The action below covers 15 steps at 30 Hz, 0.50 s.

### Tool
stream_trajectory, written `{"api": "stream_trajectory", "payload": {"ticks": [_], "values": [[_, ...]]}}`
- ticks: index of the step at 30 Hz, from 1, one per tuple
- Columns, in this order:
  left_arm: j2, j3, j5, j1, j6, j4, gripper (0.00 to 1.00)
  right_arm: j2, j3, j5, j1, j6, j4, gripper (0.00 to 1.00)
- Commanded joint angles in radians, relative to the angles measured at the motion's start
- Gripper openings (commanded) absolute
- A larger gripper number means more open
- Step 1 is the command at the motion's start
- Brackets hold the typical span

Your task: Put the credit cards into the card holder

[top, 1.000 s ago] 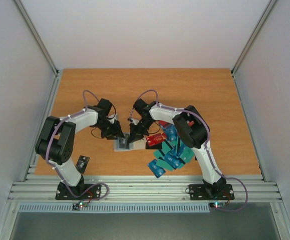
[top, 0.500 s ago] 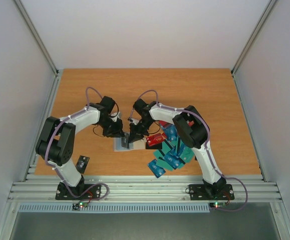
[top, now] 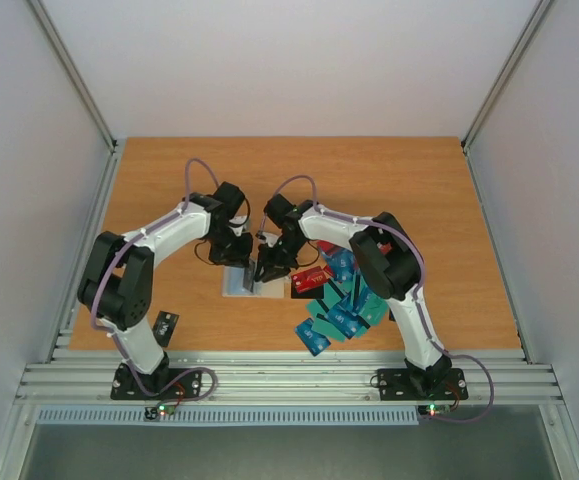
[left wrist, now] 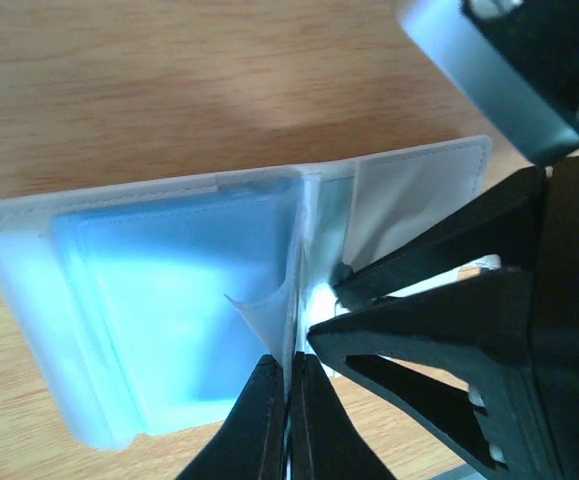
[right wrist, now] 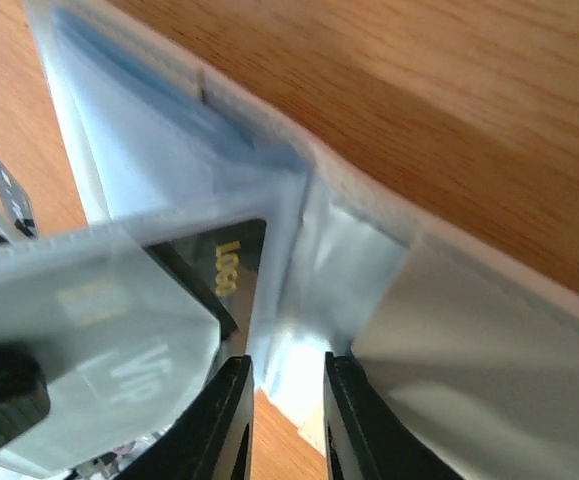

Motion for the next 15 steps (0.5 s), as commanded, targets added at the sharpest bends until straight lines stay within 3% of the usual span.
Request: {"api": "stream_trajectory", "payload": {"ticks": [1,15], "values": [[0.028,0.082,-0.085,-0.006,0.047,-0.105,0.0,-0.074,-0.008,0.084,-0.006,-0.001,-0.051,0.25],[0.193,0.298,-0.326,-0.057,0.121,-0.315,0.05,-0.388,-0.208,0.137,-0.066,0.034,-0.066,0.32]]}}
